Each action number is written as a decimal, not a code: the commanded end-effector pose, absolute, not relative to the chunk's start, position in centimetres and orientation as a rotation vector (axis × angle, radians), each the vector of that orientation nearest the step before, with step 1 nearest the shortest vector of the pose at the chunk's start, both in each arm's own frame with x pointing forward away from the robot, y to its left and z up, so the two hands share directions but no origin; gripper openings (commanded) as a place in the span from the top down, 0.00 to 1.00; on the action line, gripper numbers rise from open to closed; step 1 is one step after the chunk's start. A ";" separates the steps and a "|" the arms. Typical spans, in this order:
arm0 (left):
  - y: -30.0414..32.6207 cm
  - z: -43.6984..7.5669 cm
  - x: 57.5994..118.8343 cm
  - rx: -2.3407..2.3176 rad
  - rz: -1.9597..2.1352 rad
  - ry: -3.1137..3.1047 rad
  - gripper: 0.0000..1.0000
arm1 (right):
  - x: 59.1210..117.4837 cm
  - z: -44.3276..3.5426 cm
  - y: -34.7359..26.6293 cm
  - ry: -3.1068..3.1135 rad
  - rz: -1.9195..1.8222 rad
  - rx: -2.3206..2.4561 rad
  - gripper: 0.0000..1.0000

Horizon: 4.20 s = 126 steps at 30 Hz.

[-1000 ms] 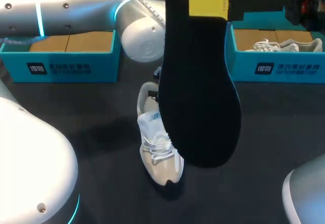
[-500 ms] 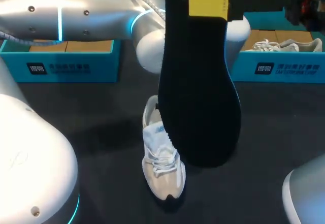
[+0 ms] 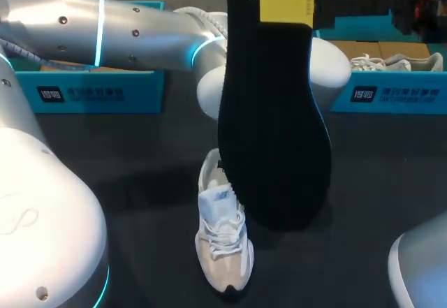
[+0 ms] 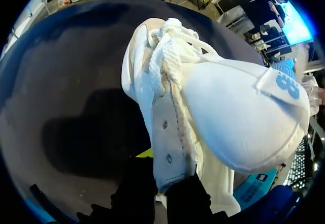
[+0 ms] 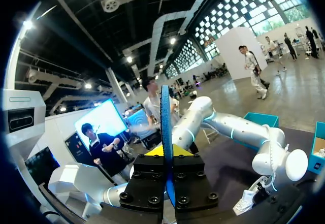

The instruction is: Take the shoe out of the shoebox, open the shoe tongue, remove and reinsert the insole, then place the shoe into the shoebox

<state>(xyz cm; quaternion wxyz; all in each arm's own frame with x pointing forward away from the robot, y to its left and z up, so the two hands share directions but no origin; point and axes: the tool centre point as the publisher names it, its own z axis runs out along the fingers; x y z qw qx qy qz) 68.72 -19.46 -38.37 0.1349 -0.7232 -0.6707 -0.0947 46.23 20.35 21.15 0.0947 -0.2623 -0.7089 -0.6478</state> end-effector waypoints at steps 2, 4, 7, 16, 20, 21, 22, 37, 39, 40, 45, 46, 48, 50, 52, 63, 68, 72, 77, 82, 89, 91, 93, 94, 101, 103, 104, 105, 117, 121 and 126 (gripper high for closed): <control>-19.5 -39.1 68.8 -2.092 -0.275 -1.924 1.00 | 45.8 20.4 20.7 -2.087 -1.936 -0.778 1.00; -19.5 -39.1 68.8 -2.091 -0.274 -1.920 1.00 | 45.8 20.4 20.7 -2.087 -1.936 -0.778 1.00; -19.5 -39.2 68.8 -2.086 -0.272 -1.912 0.16 | 45.8 20.4 20.7 -2.087 -1.936 -0.778 1.00; -19.4 -37.9 69.4 -2.084 -0.245 -1.955 0.00 | 45.8 20.4 20.7 -2.087 -1.936 -0.778 1.00; -19.5 -36.7 69.8 -2.095 -0.225 -1.991 0.00 | 45.8 20.4 20.7 -2.087 -1.936 -0.778 1.00; -19.5 -36.3 69.9 -2.097 -0.218 -2.002 0.00 | 45.8 20.4 20.7 -2.087 -1.936 -0.778 1.00; -19.5 -36.0 70.0 -2.100 -0.213 -2.009 0.00 | 45.8 20.4 20.7 -2.087 -1.936 -0.778 1.00; -19.0 -29.1 72.3 -1.989 0.272 -2.235 0.00 | 45.8 20.4 20.7 -2.087 -1.936 -0.778 1.00; -18.8 -28.1 72.6 -1.948 0.364 -2.253 0.00 | 45.8 20.4 20.7 -2.087 -1.936 -0.778 1.00; -18.7 -27.7 72.8 -1.928 0.410 -2.275 0.00 | 45.8 20.4 20.7 -2.087 -1.936 -0.778 1.00; -17.9 -25.5 73.2 -1.864 0.609 -2.334 0.00 | 45.8 20.4 20.7 -2.087 -1.936 -0.778 1.00; -17.7 -25.1 73.2 -1.850 0.654 -2.345 0.00 | 45.8 20.4 20.7 -2.087 -1.936 -0.778 1.00; -17.3 -24.4 73.2 -1.833 0.719 -2.365 0.00 | 45.8 20.4 20.7 -2.087 -1.936 -0.778 1.00; -17.0 -23.8 73.3 -1.813 0.776 -2.379 0.00 | 45.8 20.4 20.7 -2.087 -1.936 -0.778 1.00; -16.8 -23.5 73.3 -1.803 0.811 -2.397 0.00 | 45.8 20.4 20.7 -2.087 -1.936 -0.778 1.00; -15.8 -22.4 72.7 -1.814 1.039 -2.513 0.00 | 45.8 20.4 20.7 -2.087 -1.936 -0.778 1.00; -15.4 -21.5 72.4 -1.858 1.184 -2.572 0.00 | 45.8 20.4 20.7 -2.087 -1.936 -0.778 1.00; -15.4 -21.2 72.4 -1.859 1.175 -2.617 0.00 | 45.8 20.4 20.7 -2.087 -1.936 -0.778 1.00; -15.4 -21.2 72.4 -1.859 1.175 -2.617 0.00 | 45.8 20.4 20.7 -2.087 -1.936 -0.778 1.00; -15.4 -21.2 72.4 -1.859 1.175 -2.617 0.00 | 45.8 20.4 20.7 -2.087 -1.936 -0.778 1.00; -14.5 -21.1 73.3 -2.081 1.421 -2.526 0.00 | 45.8 20.4 20.7 -2.087 -1.936 -0.778 1.00; -14.0 -20.8 73.3 -2.187 1.469 -2.511 0.00 | 45.8 20.4 20.7 -2.087 -1.936 -0.778 1.00; -13.5 -20.3 73.1 -2.303 1.529 -2.481 0.00 | 45.8 20.4 20.7 -2.087 -1.936 -0.778 1.00; -13.3 -20.1 73.1 -2.345 1.547 -2.467 0.00 | 45.8 20.4 20.7 -2.087 -1.936 -0.778 1.00; -12.4 -19.5 72.9 -2.605 1.741 -2.321 0.00 | 45.8 20.4 20.7 -2.087 -1.936 -0.778 1.00; -12.4 -19.2 73.1 -2.699 1.819 -2.249 0.00 | 45.8 20.4 20.7 -2.087 -1.936 -0.778 1.00; -12.4 -19.1 73.1 -2.712 1.830 -2.238 0.00 | 45.8 20.4 20.7 -2.087 -1.936 -0.778 1.00; -12.5 -18.8 73.3 -2.745 1.875 -2.210 0.00 | 45.8 20.4 20.7 -2.087 -1.936 -0.778 1.00; -13.8 -16.2 74.6 -2.792 2.125 -2.093 0.00 | 45.8 20.4 20.7 -2.087 -1.936 -0.778 1.00; -13.9 -15.7 75.0 -2.754 2.270 -2.049 0.00 | 45.8 20.4 20.7 -2.087 -1.936 -0.778 1.00; -14.7 -14.9 75.2 -2.743 2.414 -2.003 0.00 | 45.8 20.4 20.7 -2.087 -1.936 -0.778 1.00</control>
